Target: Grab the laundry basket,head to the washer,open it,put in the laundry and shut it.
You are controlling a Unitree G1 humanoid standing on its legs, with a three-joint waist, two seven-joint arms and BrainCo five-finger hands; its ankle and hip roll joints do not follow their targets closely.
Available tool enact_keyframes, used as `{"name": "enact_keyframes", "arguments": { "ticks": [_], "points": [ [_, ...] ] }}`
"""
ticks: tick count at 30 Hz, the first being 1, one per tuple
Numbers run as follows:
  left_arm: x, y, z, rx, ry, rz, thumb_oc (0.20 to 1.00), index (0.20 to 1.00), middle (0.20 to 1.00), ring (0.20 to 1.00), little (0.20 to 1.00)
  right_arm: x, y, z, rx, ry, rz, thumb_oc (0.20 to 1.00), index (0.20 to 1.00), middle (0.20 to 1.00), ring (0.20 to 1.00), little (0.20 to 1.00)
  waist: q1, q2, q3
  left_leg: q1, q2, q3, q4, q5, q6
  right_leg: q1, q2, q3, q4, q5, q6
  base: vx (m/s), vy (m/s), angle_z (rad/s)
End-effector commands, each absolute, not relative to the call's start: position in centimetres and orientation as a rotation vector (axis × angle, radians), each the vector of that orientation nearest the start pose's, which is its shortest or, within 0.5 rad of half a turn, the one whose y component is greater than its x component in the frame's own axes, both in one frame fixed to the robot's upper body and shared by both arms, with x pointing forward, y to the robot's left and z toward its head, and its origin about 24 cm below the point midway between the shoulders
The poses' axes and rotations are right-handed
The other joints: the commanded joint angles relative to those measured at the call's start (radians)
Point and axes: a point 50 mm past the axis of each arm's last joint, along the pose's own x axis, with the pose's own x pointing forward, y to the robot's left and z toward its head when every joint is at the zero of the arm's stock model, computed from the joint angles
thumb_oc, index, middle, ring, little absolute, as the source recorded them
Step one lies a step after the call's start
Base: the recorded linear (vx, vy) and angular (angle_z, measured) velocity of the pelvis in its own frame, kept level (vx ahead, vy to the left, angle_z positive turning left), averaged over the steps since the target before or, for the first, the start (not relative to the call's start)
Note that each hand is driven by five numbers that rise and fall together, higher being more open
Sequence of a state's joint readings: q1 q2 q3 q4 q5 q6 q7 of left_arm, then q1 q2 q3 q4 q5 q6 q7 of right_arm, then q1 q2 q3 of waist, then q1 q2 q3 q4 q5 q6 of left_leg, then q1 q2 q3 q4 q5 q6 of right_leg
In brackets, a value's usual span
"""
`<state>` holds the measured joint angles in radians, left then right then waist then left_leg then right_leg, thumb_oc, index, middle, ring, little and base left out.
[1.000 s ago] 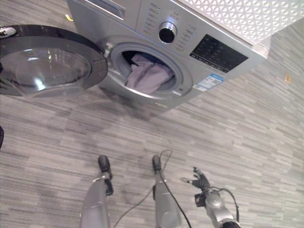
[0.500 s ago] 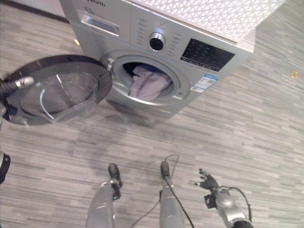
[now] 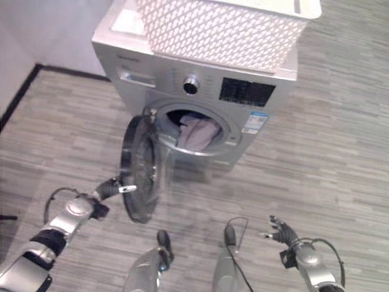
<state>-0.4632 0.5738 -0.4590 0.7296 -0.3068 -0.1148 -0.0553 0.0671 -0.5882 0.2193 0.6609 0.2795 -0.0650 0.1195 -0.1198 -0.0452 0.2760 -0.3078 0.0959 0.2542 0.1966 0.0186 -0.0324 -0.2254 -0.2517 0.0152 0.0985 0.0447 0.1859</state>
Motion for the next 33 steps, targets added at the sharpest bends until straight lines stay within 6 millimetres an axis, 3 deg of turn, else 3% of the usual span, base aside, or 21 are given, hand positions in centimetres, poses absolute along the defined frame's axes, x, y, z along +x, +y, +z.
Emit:
{"name": "enact_keyframes", "arguments": {
  "ticks": [1, 4, 5, 9, 11, 13, 15, 18, 20, 22, 25, 27, 29, 33],
  "points": [
    [33.2, 19.9, 6.9, 0.418, -0.046, -0.260, 1.000, 1.000, 1.000, 1.000, 1.000, 16.3, -30.9, -7.0, -0.407, 0.736, 0.058, 1.000, 1.000, 1.000, 1.000, 1.000, -0.008, -0.003, -0.046, -0.065, 0.084, -0.135, 0.029, -0.012, -0.063, 0.030, -0.019, -0.017, 0.062, -0.100, 0.017, -0.03, -0.125, 0.04],
    [32.0, 18.6, 7.0, 0.376, -0.100, -0.307, 1.000, 1.000, 1.000, 1.000, 1.000, 15.1, -30.4, -8.3, -0.425, 0.806, 0.075, 1.000, 1.000, 1.000, 1.000, 1.000, 0.005, 0.001, -0.055, -0.033, 0.089, -0.133, -0.006, 0.004, -0.068, 0.048, -0.009, -0.016, 0.056, -0.105, 0.013, -0.03, -0.112, 0.05],
    [30.5, 18.2, 6.7, 0.294, -0.121, -0.324, 1.000, 1.000, 1.000, 1.000, 1.000, 14.1, -29.5, -9.6, -0.444, 0.865, 0.104, 1.000, 1.000, 1.000, 1.000, 1.000, 0.019, 0.005, -0.069, -0.010, 0.097, -0.131, -0.036, 0.017, -0.070, 0.059, 0.001, -0.016, 0.046, -0.106, 0.008, 0.00, -0.147, 0.08],
    [27.4, 19.2, 4.9, 0.153, -0.079, -0.289, 1.000, 1.000, 1.000, 1.000, 1.000, 13.1, -27.8, -11.1, -0.414, 0.913, 0.134, 1.000, 1.000, 1.000, 1.000, 1.000, 0.049, 0.013, -0.094, 0.039, 0.109, -0.133, -0.078, 0.030, -0.073, 0.088, 0.015, -0.020, 0.039, -0.116, 0.001, 0.03, -0.129, -0.04],
    [24.1, 21.3, 2.0, 0.080, 0.041, -0.245, 1.000, 1.000, 1.000, 1.000, 1.000, 12.6, -27.1, -11.7, -0.366, 0.922, 0.127, 1.000, 1.000, 1.000, 1.000, 1.000, 0.073, 0.021, -0.120, 0.084, 0.119, -0.130, -0.109, 0.039, -0.075, 0.117, 0.025, -0.022, 0.039, -0.126, -0.005, 0.10, -0.151, -0.08],
    [23.1, 21.8, 1.0, 0.033, 0.083, -0.229, 1.000, 1.000, 1.000, 1.000, 1.000, 12.4, -27.0, -11.8, -0.351, 0.924, 0.124, 1.000, 1.000, 1.000, 1.000, 1.000, 0.081, 0.027, -0.130, 0.092, 0.121, -0.132, -0.117, 0.044, -0.075, 0.124, 0.029, -0.025, 0.037, -0.128, -0.007, 0.06, -0.082, -0.02],
    [19.9, 23.7, -1.9, 0.044, 0.214, -0.147, 1.000, 1.000, 1.000, 1.000, 1.000, 11.7, -26.9, -12.1, -0.325, 0.933, 0.107, 1.000, 1.000, 1.000, 1.000, 1.000, 0.103, 0.036, -0.149, 0.123, 0.123, -0.138, -0.142, 0.054, -0.078, 0.159, 0.033, -0.038, 0.029, -0.137, -0.010, 0.06, -0.111, 0.10],
    [18.0, 24.4, -3.9, 0.011, 0.310, -0.098, 1.000, 1.000, 1.000, 1.000, 1.000, 11.4, -26.8, -12.2, -0.333, 0.943, 0.124, 1.000, 1.000, 1.000, 1.000, 1.000, 0.120, 0.041, -0.161, 0.141, 0.123, -0.144, -0.156, 0.058, -0.079, 0.182, 0.033, -0.049, 0.011, -0.136, -0.009, 0.04, -0.055, 0.17],
    [15.7, 25.3, -5.9, -0.004, 0.426, -0.067, 1.000, 1.000, 1.000, 1.000, 1.000, 11.2, -26.0, -12.5, -0.398, 0.968, 0.257, 1.000, 1.000, 1.000, 1.000, 1.000, 0.150, 0.054, -0.176, 0.148, 0.120, -0.158, -0.163, 0.067, -0.084, 0.221, 0.030, -0.079, -0.018, -0.138, -0.008, 0.10, -0.076, 0.16],
    [15.3, 25.3, -6.2, 0.042, 0.454, -0.096, 1.000, 1.000, 1.000, 1.000, 1.000, 11.0, -25.8, -12.8, -0.445, 0.997, 0.307, 1.000, 1.000, 1.000, 1.000, 1.000, 0.159, 0.059, -0.178, 0.150, 0.118, -0.164, -0.164, 0.069, -0.085, 0.236, 0.028, -0.088, -0.026, -0.139, -0.008, 0.08, -0.025, 0.20],
    [13.5, 25.7, -7.7, 0.344, 0.593, -0.271, 1.000, 1.000, 1.000, 1.000, 1.000, 12.7, -24.6, -13.3, -0.742, 1.010, 0.538, 1.000, 1.000, 1.000, 1.000, 1.000, 0.187, 0.088, -0.172, 0.147, 0.103, -0.195, -0.170, 0.074, -0.086, 0.275, 0.018, -0.131, -0.033, -0.149, -0.005, 0.06, 0.023, 0.40],
    [13.2, 25.7, -8.1, 0.424, 0.618, -0.314, 1.000, 1.000, 1.000, 1.000, 1.000, 13.6, -24.3, -13.2, -0.783, 0.995, 0.569, 1.000, 1.000, 1.000, 1.000, 1.000, 0.193, 0.095, -0.171, 0.146, 0.101, -0.201, -0.169, 0.073, -0.086, 0.280, 0.014, -0.137, -0.035, -0.149, -0.003, 0.02, 0.044, 0.30],
    [12.4, 25.7, -9.5, 0.519, 0.705, -0.371, 1.000, 1.000, 1.000, 1.000, 1.000, 19.4, -21.8, -11.6, -0.882, 0.858, 0.627, 1.000, 1.000, 1.000, 1.000, 1.000, 0.254, 0.135, -0.142, 0.107, 0.078, -0.231, -0.156, 0.075, -0.085, 0.276, -0.003, -0.166, -0.042, -0.146, 0.001, -0.07, 0.091, 0.23],
    [12.5, 26.2, -8.5, 0.520, 0.676, -0.400, 1.000, 1.000, 1.000, 1.000, 1.000, 25.4, -21.3, -8.8, -0.863, 0.771, 0.477, 1.000, 1.000, 1.000, 1.000, 1.000, 0.351, 0.200, -0.109, 0.034, 0.050, -0.272, -0.164, 0.108, -0.093, 0.259, -0.006, -0.212, -0.056, -0.138, 0.002, -0.10, 0.061, 0.40]
  ]
}}
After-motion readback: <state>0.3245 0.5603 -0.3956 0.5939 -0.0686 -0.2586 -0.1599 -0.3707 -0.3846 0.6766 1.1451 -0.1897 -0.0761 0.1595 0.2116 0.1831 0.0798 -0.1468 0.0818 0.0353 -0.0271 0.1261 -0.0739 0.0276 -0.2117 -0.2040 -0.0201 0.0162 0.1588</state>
